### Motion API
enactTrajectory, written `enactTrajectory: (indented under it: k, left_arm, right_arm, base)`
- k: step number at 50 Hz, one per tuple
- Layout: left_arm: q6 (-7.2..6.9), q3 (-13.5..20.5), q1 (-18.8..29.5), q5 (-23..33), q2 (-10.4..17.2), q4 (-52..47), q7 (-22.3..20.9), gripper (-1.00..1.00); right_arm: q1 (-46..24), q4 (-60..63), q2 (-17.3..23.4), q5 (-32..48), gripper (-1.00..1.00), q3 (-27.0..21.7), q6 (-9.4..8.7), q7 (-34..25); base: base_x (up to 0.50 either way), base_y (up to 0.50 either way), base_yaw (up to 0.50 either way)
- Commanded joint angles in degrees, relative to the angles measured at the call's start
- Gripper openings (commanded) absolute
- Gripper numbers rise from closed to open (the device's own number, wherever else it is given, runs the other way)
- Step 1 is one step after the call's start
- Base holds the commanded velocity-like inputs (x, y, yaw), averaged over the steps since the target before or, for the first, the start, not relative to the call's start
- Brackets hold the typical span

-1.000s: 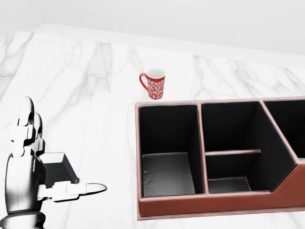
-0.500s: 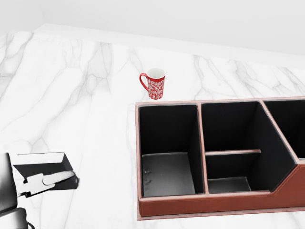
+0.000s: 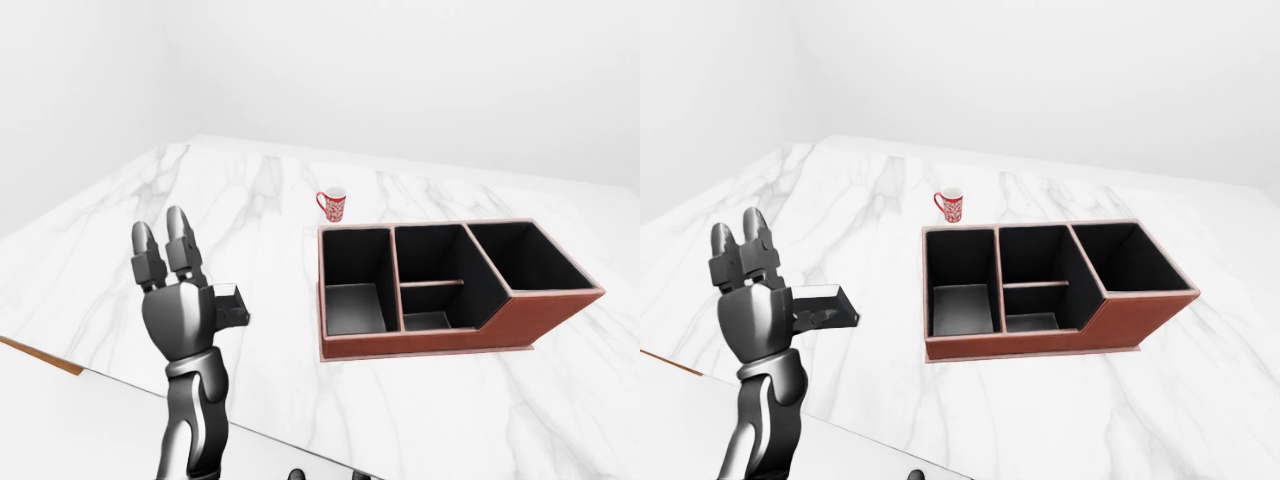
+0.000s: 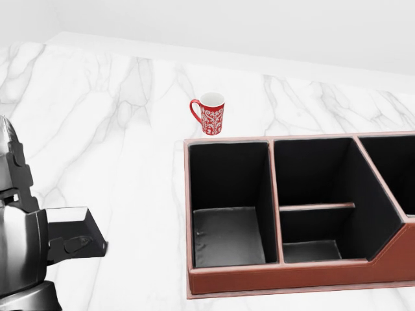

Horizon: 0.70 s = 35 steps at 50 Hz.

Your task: Pick up the book and place it in the left compartment of the caddy.

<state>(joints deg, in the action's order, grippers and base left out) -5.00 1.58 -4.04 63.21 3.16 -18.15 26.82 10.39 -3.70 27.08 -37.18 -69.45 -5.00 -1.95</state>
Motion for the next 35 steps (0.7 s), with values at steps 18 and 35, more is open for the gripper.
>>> enactTrajectory:
  k: [18,35]
  left_arm:
    - [0.00,-8.38,-2.83,28.81,-0.47,-1.68,-0.21,1.00]
    - [0.00,-7.36,-2.19,27.34,-0.46,-1.87,-0.41,1.00]
  right_arm:
    - [-0.12,-0.91,0.13,0.96,1.00,0.21,0.00,0.41]
    - [-0.18,-0.71,0.02,1.76,1.00,0.50,0.19,0.90]
  base:
    - [0.00,0.00,0.00]
    - [0.00,0.00,0.00]
